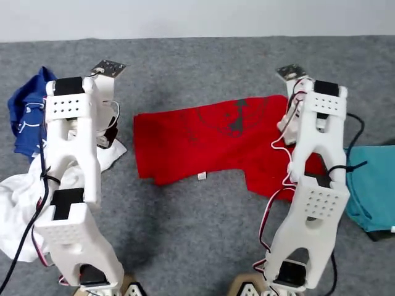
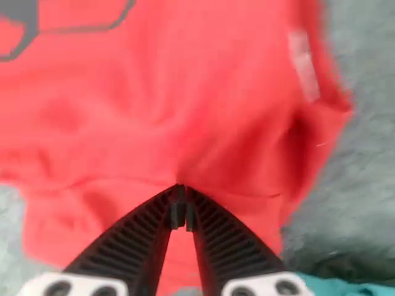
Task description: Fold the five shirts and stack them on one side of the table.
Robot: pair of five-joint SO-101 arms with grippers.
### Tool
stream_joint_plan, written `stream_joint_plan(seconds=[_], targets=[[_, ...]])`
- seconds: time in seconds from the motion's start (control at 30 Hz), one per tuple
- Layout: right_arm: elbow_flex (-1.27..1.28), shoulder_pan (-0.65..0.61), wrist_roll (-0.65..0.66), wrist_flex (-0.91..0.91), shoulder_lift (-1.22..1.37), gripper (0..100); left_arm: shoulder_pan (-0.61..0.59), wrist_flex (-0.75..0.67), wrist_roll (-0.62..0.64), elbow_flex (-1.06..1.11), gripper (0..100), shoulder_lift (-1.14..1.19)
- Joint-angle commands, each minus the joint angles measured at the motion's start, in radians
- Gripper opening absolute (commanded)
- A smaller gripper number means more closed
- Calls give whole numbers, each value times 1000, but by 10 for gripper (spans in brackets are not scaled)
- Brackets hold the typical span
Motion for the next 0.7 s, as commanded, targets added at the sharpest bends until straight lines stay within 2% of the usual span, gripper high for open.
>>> stream_joint_plan(seconds=[0.0,0.07,0.2,0.37,0.5,0.67], targets=[[-64,-13,-9,77,-85,9,29,23,-8,-33,3,-12],[-64,-7,-9,108,-105,9,69,26,-28,-33,3,-12],[-64,2,-9,166,-186,9,189,28,-153,-30,3,-11],[-64,35,-9,208,-340,9,316,28,-186,-5,30,35],[-57,81,-8,237,-426,9,358,25,-189,38,96,129],[-57,179,-8,239,-464,9,351,21,-190,36,101,242]])
